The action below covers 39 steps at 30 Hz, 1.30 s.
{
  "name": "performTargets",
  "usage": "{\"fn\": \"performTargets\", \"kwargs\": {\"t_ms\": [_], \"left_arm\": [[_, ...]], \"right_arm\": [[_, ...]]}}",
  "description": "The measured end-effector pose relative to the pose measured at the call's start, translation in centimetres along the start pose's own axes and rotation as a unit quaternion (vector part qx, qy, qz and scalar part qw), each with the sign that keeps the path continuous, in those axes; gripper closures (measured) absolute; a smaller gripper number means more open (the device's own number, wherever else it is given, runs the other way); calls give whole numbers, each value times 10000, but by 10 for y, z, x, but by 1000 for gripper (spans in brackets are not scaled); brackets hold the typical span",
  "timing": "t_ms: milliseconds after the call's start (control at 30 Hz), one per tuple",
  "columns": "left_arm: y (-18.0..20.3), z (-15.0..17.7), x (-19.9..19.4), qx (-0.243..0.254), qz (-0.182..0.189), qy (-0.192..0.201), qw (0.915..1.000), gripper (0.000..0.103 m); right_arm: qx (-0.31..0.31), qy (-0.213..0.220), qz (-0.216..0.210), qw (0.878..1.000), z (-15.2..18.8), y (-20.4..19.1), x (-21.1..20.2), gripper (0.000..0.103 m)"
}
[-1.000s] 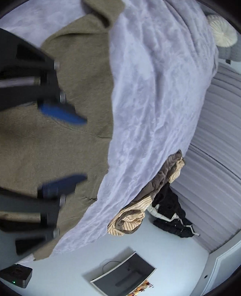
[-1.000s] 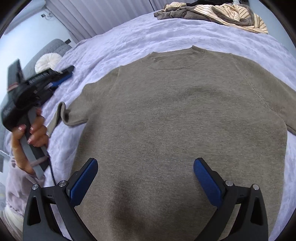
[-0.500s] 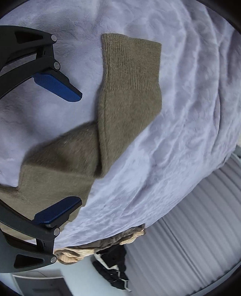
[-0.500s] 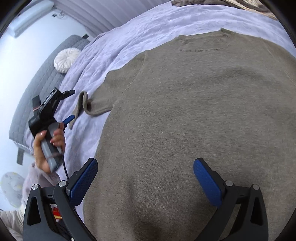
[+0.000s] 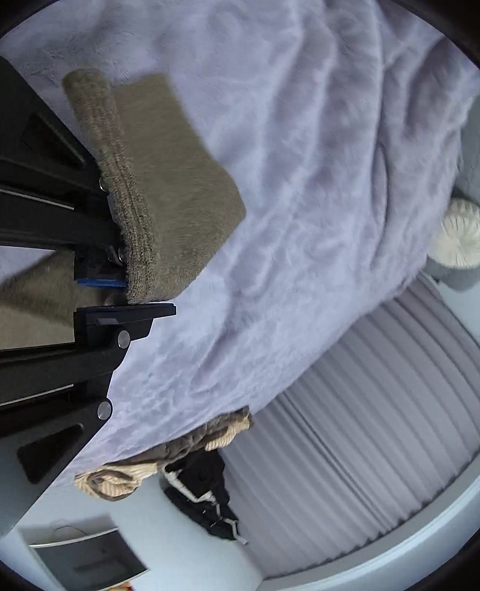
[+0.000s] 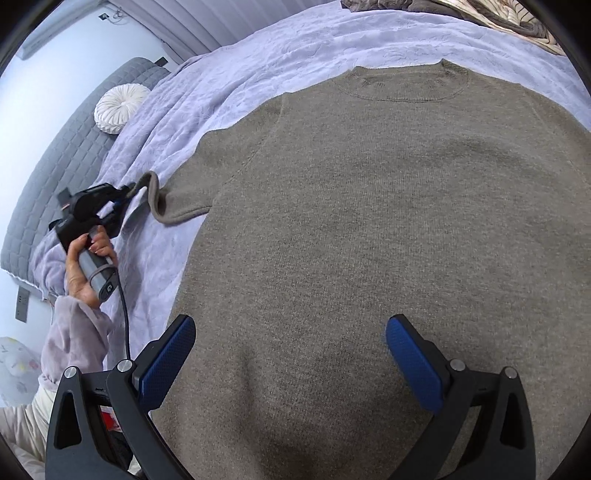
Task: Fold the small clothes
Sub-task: 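Fold the held sleeve across the sweater body and open the left tool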
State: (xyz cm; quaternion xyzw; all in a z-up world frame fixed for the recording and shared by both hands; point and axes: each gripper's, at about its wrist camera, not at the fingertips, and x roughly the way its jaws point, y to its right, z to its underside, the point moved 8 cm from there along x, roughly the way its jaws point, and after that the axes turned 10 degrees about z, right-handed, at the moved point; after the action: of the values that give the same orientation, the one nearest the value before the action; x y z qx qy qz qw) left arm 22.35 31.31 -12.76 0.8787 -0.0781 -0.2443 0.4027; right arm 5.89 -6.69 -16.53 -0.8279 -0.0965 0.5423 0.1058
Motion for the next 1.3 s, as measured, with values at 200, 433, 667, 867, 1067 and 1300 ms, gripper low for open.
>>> {"fn": "performTargets", "kwargs": {"t_ms": [200,433,667,867,1067,1300], "left_arm": [[112,-4,5,1006,1012,-161,9896,95],[244,91,44,2028,1752,-1202,9559,95],[294,235,113,2345,1694,-2530,9232,95],[278,312,130,2714,1125,-3240,8993,79],[251,283,92,2809,727,-2742,9169,10],[173,196,45,2996,-472,-1930,9331,10]], "right_arm": [[156,180,-124,9996,-3,6,-9,0],[580,496,-183,9969,-10,40,-31,0],[1164,685,-35,9908,-9,100,-47,0],[1501,697,177,9861,-3,145,-56,0],[1186,748,528,9887,-18,153,-61,0],[-222,1122,1019,9882,-65,106,-62,0]]}}
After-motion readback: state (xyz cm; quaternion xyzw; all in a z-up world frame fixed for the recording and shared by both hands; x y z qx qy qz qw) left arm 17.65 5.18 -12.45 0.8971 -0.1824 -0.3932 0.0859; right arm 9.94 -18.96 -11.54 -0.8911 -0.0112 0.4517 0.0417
